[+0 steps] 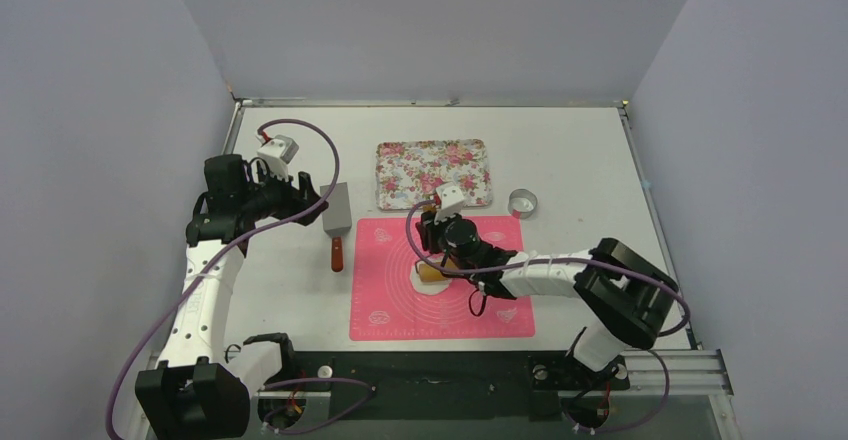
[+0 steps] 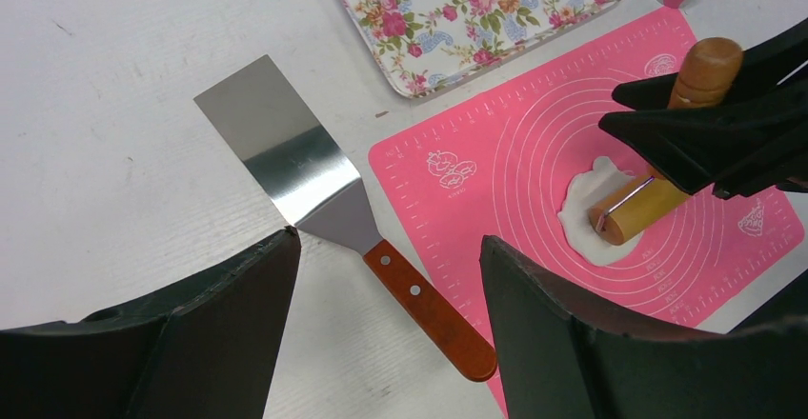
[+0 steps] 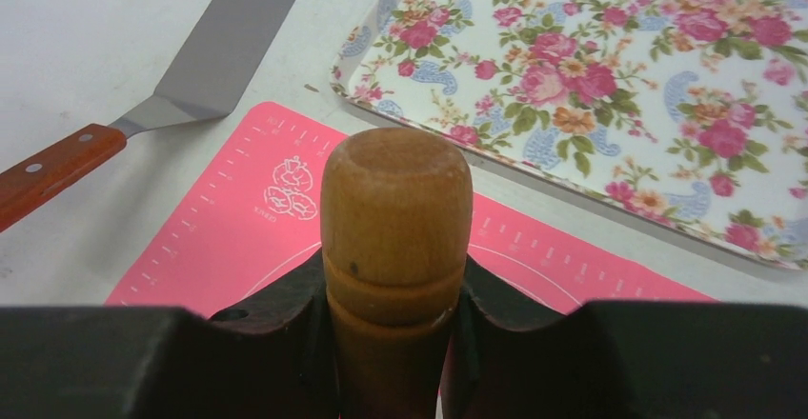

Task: Roll out the dumpling wrappers from the dough
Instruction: Flatten out the dough on the work surface.

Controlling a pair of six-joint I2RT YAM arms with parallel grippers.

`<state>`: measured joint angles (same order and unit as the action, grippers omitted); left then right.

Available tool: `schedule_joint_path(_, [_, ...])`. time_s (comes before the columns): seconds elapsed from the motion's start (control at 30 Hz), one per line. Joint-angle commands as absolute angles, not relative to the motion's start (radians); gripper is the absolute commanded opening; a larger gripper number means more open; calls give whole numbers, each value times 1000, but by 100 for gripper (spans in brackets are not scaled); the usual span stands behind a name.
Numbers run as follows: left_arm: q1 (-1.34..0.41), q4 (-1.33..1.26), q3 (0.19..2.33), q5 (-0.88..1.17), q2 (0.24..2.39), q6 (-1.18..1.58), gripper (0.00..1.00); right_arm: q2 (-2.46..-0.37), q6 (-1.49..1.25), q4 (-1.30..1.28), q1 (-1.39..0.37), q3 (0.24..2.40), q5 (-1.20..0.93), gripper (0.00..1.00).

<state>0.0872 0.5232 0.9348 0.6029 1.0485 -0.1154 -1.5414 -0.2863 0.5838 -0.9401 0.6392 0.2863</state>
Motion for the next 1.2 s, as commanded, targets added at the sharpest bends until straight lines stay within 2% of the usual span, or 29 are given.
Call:
schedule_joint_path(0.0, [92,502,988,612,1047,-125,68,-1654,-318,800,-899,667,142,0])
schedule_joint_path(0.17, [92,505,987,606,1049,-132,68,-1725,-366,891,-877,607,119,0])
schedule_joint_path(0.43, [92,499,985,610,1051,-128,68,-1700,-453,998,-882,395,166,0])
schedule_joint_path(0.57, [93,502,986,609,1049,-130,68,-1684,-466,1000,-921,364,206,0])
schedule_joint_path(0.73, [92,501,984,612,1046,-127,68,-1663,-446,952,-952,381,227,0])
schedule_joint_path(1.0, [92,504,993,613,1047,-124,68,-1421,-293,714,-949,569,215,0])
schedule_joint_path(1.17, [93,506,992,609,1045,-127,68,-1428,-247,686,-946,674,162,0])
